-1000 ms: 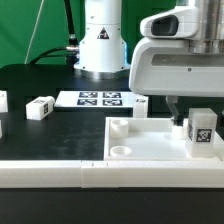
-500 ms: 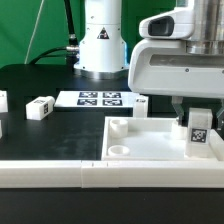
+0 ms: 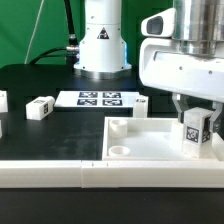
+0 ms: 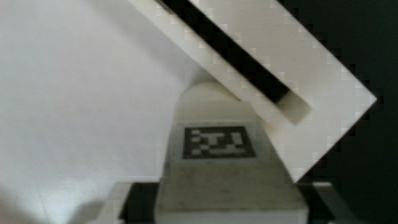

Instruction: Assemble one leg

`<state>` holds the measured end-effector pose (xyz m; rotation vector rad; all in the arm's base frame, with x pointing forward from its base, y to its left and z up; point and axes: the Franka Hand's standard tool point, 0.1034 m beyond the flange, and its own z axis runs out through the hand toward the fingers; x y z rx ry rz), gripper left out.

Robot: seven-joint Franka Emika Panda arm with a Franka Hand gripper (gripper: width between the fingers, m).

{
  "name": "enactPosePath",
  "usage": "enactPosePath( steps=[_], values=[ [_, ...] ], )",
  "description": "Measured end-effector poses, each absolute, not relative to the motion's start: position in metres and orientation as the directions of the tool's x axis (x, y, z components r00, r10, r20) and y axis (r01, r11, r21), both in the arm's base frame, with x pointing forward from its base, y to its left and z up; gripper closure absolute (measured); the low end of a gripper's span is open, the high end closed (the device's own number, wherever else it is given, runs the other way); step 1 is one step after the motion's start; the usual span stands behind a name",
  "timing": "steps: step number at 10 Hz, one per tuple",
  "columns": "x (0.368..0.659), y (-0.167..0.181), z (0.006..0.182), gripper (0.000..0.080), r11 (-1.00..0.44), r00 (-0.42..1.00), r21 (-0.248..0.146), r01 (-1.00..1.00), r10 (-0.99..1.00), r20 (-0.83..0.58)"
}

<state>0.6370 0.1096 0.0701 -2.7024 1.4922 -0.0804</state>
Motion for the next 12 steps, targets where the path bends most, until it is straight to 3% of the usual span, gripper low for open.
enactPosePath(
  steps=[4, 7, 8, 9, 10, 11, 12],
  values=[
    [0.6365, 0.1091, 0.0698, 0.0508, -0.162, 0.165, -0.075, -0.984, -0.986, -0.039],
    [0.6361, 0.1111, 0.0697, 0.0508, -0.024, 0.028, -0.068, -0.997, -0.998, -0.054],
    [0.6361, 0.1111, 0.0695, 0.0392, -0.037, 0.04, -0.069, -0.997, -0.998, -0.053],
    [0.636, 0.1116, 0.0695, 0.0392, -0.064, 0.067, -0.071, -0.995, -0.996, -0.052],
    [0.6358, 0.1129, 0.0694, 0.0257, -0.13, 0.134, -0.073, -0.989, -0.99, -0.047],
    [0.6356, 0.1135, 0.0693, 0.0169, -0.241, 0.245, -0.078, -0.967, -0.969, -0.039],
    [0.6354, 0.114, 0.0691, 0.0156, -0.375, 0.378, -0.082, -0.924, -0.926, -0.026]
  ],
)
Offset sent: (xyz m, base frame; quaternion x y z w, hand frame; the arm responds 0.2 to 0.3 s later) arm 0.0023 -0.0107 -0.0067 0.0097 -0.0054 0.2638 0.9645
